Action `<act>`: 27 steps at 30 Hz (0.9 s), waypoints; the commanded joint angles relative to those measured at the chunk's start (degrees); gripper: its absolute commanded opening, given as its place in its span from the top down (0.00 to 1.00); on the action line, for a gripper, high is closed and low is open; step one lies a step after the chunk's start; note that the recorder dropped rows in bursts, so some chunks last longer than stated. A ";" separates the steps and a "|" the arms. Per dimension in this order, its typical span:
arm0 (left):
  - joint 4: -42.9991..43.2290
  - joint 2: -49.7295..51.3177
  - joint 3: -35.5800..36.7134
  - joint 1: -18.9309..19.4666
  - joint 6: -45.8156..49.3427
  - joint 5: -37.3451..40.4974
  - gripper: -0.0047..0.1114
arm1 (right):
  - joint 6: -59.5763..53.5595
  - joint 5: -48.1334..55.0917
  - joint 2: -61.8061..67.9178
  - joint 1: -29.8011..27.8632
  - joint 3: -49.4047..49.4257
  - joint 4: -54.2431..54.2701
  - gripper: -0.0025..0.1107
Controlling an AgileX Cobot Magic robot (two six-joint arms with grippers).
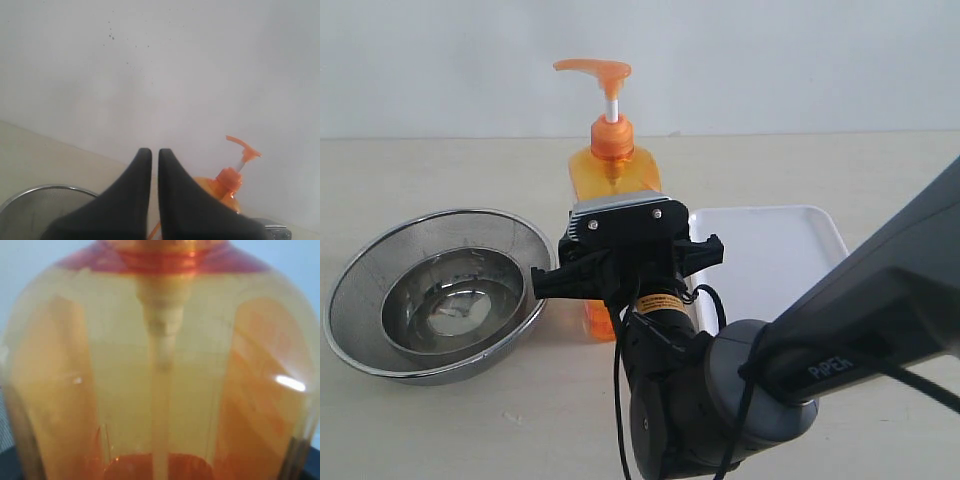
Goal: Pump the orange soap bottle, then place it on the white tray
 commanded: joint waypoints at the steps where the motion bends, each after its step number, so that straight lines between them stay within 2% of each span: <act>1: -0.23 -0.34 0.21 -0.44 0.14 0.39 0.92 | 1.02 0.88 -0.49 -0.04 -0.23 0.11 0.98; 15: -0.01 -0.34 0.21 -0.44 0.24 0.40 0.92 | 1.02 0.88 -0.49 -0.04 -0.23 0.11 0.98; 19: 1.49 -0.44 0.30 -0.15 5.65 0.65 0.92 | 1.02 0.88 -0.49 -0.04 -0.23 0.11 0.98; 27: 1.49 -1.35 1.57 7.55 15.17 -0.34 0.92 | 1.02 0.86 -0.49 -0.04 -0.23 -0.06 0.98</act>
